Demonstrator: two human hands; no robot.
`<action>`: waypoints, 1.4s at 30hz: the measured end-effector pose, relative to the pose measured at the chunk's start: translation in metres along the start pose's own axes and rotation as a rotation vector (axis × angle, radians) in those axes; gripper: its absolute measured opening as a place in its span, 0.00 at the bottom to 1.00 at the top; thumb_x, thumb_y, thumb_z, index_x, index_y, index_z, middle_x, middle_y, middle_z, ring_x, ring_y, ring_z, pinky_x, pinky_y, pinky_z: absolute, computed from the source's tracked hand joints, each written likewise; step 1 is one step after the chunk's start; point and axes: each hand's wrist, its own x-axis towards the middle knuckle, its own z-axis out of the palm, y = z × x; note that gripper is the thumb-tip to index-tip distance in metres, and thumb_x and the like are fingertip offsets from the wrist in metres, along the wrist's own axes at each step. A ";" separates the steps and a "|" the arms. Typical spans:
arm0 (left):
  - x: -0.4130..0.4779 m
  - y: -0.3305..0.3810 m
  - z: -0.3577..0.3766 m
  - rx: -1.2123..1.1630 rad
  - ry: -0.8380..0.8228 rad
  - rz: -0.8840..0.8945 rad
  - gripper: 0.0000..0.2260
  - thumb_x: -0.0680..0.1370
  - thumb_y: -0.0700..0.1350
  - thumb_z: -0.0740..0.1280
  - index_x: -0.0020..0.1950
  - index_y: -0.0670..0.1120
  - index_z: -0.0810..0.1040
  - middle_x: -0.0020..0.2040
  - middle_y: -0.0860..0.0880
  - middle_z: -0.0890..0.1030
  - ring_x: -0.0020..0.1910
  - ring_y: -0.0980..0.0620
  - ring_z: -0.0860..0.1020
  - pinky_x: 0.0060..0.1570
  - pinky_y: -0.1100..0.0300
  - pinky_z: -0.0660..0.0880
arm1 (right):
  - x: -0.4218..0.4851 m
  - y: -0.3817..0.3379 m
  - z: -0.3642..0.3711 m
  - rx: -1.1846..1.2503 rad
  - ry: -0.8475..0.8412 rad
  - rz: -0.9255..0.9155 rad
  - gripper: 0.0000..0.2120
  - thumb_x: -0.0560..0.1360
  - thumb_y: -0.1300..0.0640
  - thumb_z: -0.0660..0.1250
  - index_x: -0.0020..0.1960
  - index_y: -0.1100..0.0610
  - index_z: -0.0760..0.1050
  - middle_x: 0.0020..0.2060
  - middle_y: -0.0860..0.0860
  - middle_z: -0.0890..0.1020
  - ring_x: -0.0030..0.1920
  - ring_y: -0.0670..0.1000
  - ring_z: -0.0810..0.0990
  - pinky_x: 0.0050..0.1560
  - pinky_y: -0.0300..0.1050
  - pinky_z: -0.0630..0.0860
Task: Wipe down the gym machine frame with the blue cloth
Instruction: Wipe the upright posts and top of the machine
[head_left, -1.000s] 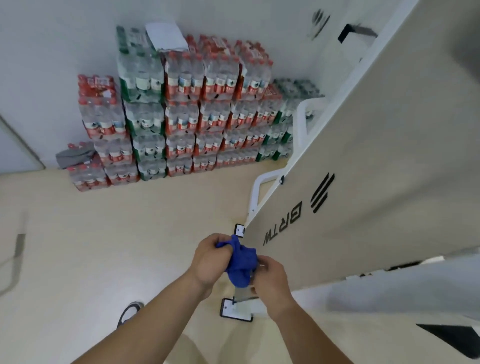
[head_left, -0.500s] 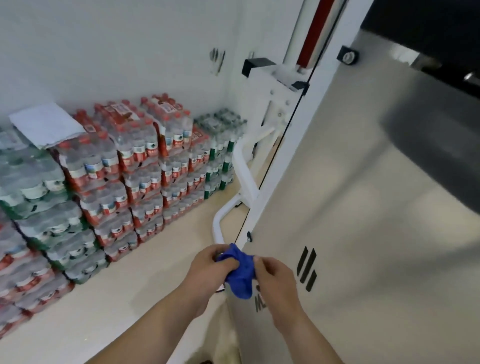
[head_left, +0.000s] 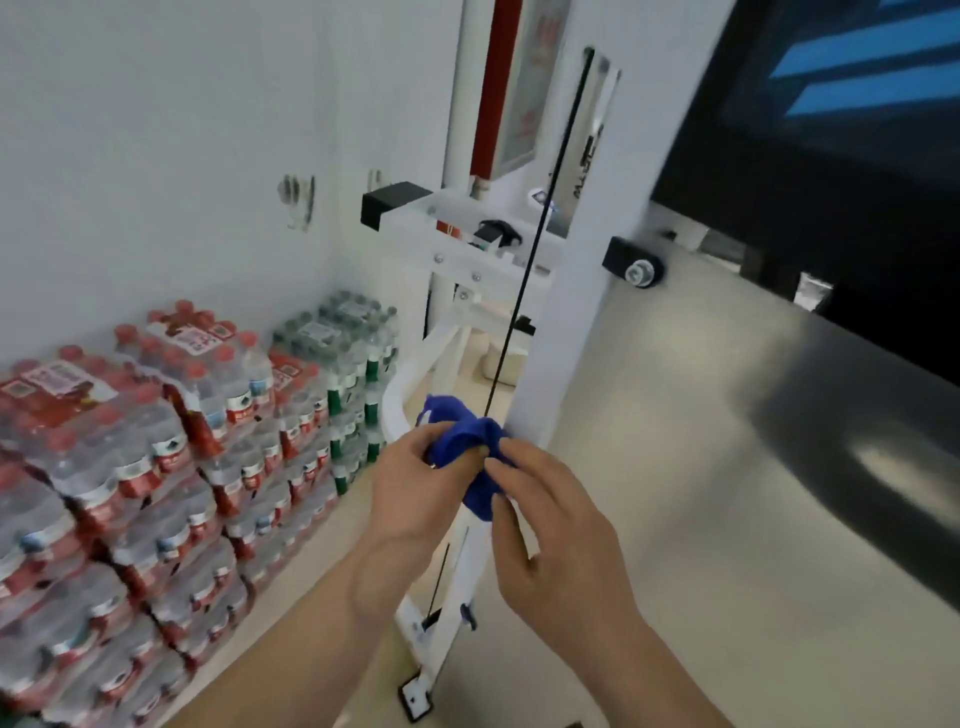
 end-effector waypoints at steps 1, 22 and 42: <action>0.008 0.010 0.005 -0.012 -0.040 0.042 0.10 0.71 0.40 0.77 0.47 0.55 0.85 0.46 0.53 0.86 0.47 0.51 0.85 0.47 0.58 0.80 | 0.008 -0.001 0.001 -0.049 0.033 -0.074 0.14 0.79 0.61 0.65 0.63 0.57 0.82 0.68 0.51 0.78 0.71 0.50 0.75 0.68 0.44 0.74; 0.105 0.061 -0.010 0.077 -1.084 0.179 0.25 0.82 0.41 0.60 0.76 0.62 0.67 0.59 0.56 0.79 0.57 0.57 0.78 0.64 0.55 0.71 | 0.064 -0.002 0.019 -1.177 0.356 0.122 0.32 0.79 0.57 0.70 0.79 0.58 0.63 0.81 0.54 0.59 0.82 0.55 0.56 0.81 0.58 0.52; 0.141 0.026 -0.009 0.036 -1.268 -0.099 0.24 0.81 0.40 0.60 0.69 0.67 0.70 0.65 0.63 0.78 0.62 0.65 0.77 0.57 0.69 0.74 | 0.067 0.001 0.032 -1.285 0.361 0.213 0.33 0.78 0.57 0.65 0.80 0.57 0.59 0.83 0.53 0.53 0.82 0.57 0.52 0.80 0.61 0.50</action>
